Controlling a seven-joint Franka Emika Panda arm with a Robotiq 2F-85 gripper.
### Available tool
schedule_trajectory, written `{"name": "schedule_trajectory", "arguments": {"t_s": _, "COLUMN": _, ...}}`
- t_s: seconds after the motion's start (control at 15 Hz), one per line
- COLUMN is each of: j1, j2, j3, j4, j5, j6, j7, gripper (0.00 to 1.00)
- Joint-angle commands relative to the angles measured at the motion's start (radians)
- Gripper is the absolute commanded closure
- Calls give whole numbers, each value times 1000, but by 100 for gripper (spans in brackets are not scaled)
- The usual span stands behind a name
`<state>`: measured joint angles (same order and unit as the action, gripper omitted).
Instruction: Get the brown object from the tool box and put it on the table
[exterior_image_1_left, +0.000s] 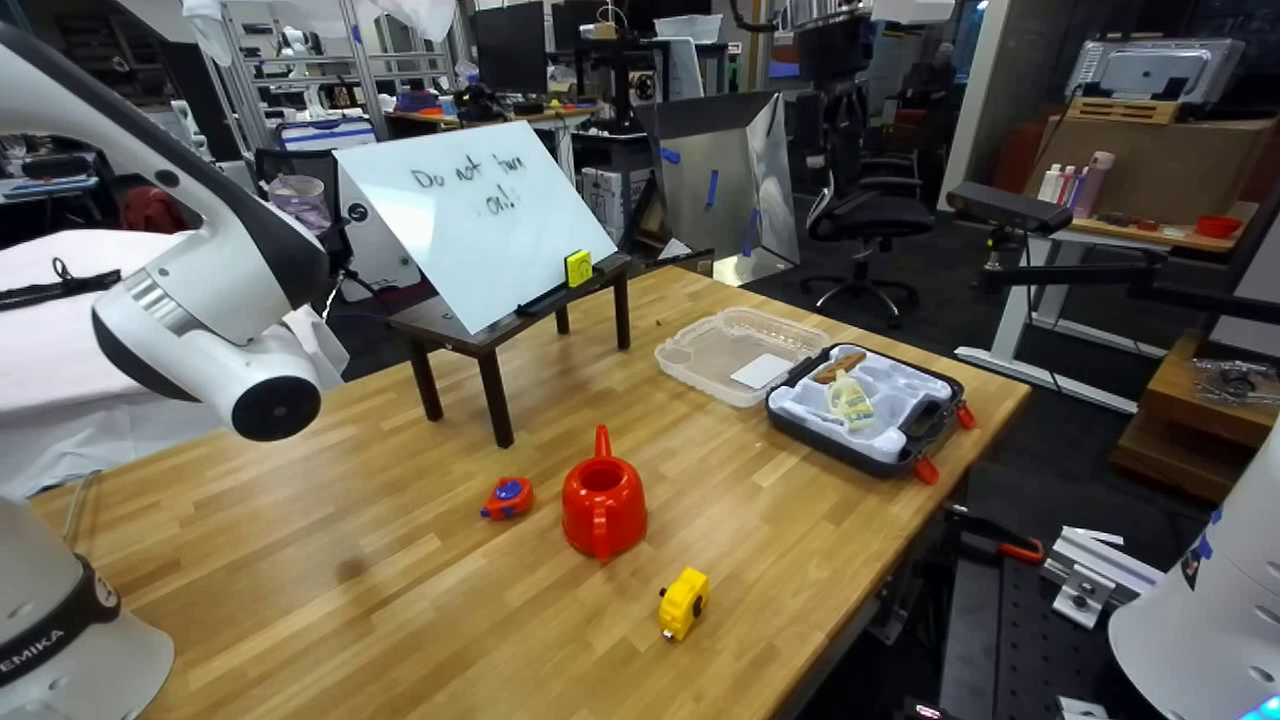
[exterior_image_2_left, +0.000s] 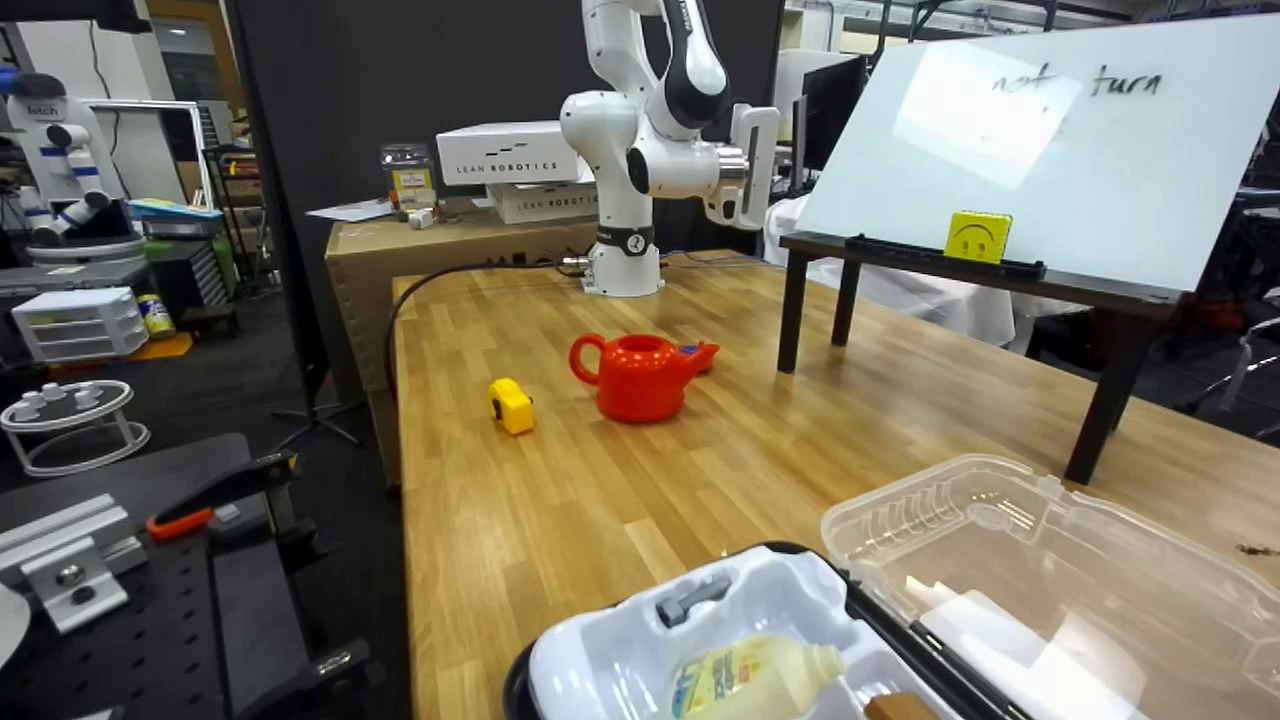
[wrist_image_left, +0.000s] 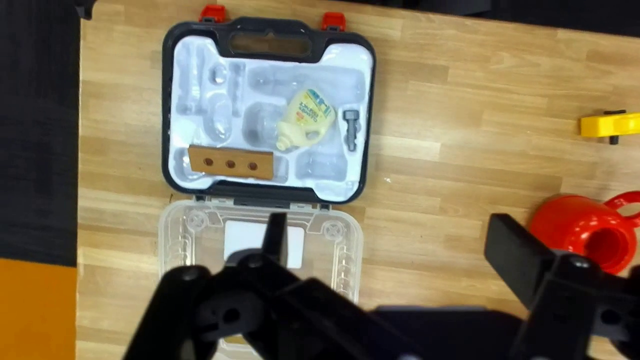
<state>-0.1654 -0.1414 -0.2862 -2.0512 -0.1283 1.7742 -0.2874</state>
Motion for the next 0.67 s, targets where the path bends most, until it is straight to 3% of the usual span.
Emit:
{"name": "schedule_trajectory", "arguments": {"t_s": 0.0, "j1": -30, "j2": 21, "j3": 6, "j4": 6, "j5": 4, "j6": -3, "j7": 4, "gripper": 0}}
{"name": "schedule_trajectory", "arguments": {"t_s": 0.6, "j1": -40, "j2": 44, "j3": 4, "j4": 25, "j5": 17, "j6": -7, "j7": 20, "gripper": 0}}
